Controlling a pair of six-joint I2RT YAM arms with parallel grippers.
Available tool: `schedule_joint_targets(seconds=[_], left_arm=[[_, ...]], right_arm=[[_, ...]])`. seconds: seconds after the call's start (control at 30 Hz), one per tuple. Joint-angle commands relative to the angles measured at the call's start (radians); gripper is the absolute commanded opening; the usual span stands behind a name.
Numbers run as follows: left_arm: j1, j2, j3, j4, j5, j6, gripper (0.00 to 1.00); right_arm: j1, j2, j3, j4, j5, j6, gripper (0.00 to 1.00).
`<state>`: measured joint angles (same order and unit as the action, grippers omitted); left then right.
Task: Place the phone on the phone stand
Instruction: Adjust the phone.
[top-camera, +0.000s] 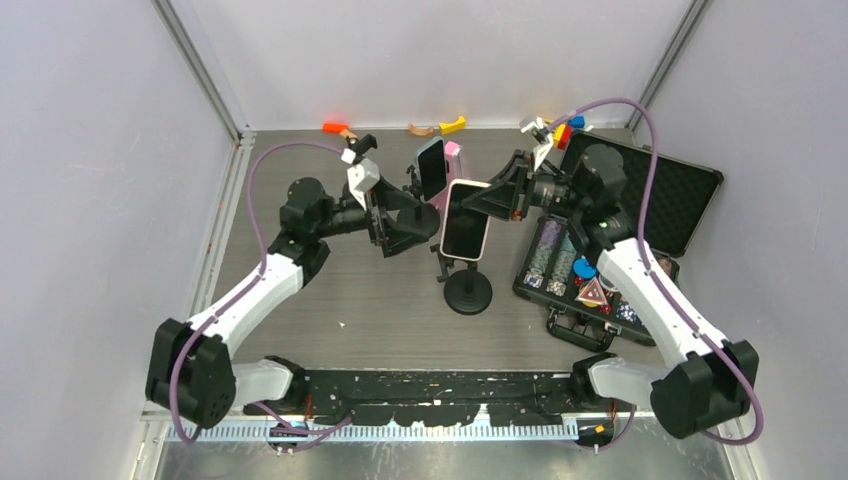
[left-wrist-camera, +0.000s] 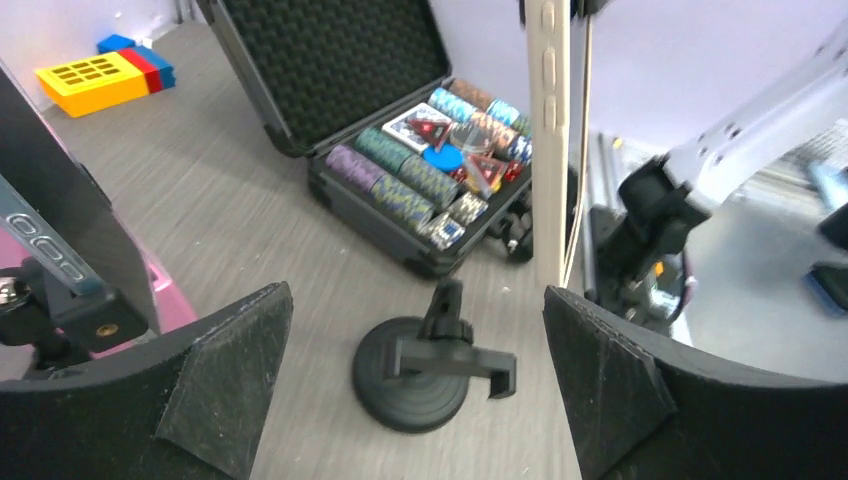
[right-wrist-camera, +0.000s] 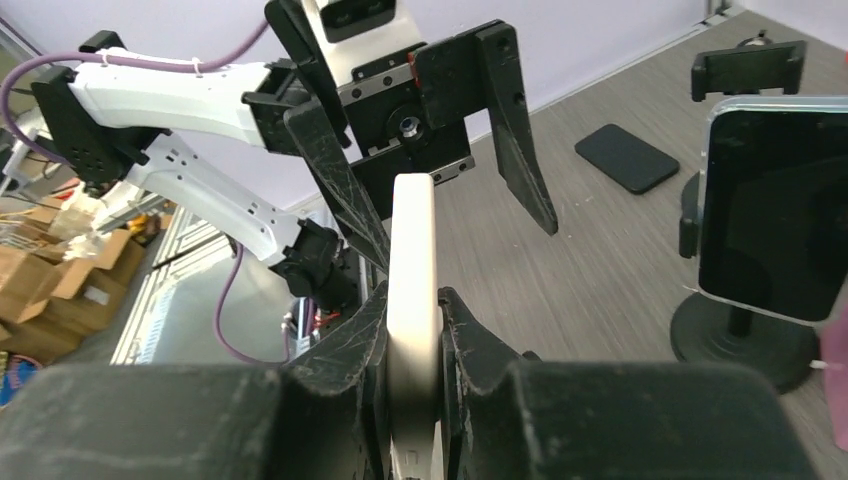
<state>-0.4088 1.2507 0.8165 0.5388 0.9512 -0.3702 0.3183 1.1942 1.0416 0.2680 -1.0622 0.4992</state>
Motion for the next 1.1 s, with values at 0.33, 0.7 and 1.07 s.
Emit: schedule_joint_targets(seconds=[0.33,0.7,1.07], left_arm=[[-0.013,0.096,0.021,-0.290,0.055,0.705,0.84],[-0.073,0.158,-0.048,-0.101,0.044,0.695,0.67],[-0.081,0.197,-0.055,-0.037,0.036,0.668,0.48]], right_arm=[[-0.038,-0.113,0.062,-0.218,-0.054,-0.195,0.00],[-0.045,-0.116,0.054,-0.240,-0.053,-0.213,0.00],[-0.046,-0.123,0.044,-0.242,-0.053,-0.218,0.00]])
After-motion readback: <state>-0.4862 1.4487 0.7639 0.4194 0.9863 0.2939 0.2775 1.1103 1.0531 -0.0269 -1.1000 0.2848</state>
